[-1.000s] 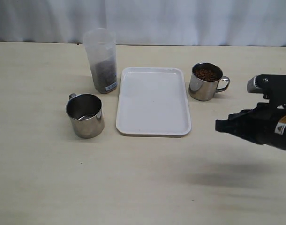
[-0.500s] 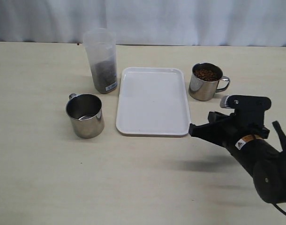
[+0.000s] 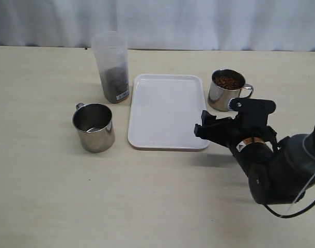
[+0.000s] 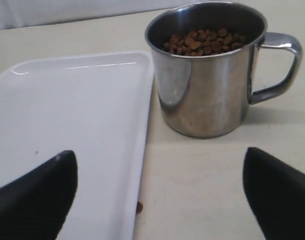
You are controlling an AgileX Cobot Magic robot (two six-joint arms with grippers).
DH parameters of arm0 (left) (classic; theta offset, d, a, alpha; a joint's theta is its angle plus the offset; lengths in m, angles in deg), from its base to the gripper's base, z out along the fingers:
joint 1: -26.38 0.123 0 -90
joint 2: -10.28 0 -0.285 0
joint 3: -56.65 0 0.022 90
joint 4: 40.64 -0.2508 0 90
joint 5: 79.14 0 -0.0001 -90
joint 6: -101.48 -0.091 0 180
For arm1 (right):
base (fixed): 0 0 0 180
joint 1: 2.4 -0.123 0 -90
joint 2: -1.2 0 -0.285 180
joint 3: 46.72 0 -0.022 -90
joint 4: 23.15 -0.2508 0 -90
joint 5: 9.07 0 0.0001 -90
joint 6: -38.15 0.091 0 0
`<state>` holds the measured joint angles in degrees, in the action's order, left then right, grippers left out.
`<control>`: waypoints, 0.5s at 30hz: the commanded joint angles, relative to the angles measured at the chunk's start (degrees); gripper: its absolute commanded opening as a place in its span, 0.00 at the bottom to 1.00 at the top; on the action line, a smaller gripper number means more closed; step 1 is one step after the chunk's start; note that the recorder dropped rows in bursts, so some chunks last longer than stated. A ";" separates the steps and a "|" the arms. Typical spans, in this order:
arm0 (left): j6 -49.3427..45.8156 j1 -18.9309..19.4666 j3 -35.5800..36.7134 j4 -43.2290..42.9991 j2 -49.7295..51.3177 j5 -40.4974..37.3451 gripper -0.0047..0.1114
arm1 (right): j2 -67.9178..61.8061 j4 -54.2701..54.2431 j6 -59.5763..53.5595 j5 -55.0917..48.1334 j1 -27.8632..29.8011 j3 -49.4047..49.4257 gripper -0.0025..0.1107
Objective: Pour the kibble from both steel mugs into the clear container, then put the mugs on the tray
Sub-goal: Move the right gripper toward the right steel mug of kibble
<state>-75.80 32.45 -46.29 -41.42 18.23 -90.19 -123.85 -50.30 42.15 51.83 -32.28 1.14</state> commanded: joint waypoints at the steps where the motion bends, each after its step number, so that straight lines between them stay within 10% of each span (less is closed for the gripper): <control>1: 0.05 -0.22 0.16 -0.05 -0.16 0.20 0.04 | -2.54 -3.58 -0.88 1.53 -0.12 -2.98 0.68; 15: 0.05 -0.22 0.16 -0.05 -0.16 0.20 0.04 | -3.99 -8.63 -13.40 0.26 -0.12 -9.22 0.69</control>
<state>-75.80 32.45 -46.29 -41.42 18.23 -90.19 -127.69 -57.23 30.72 52.22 -32.28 -7.10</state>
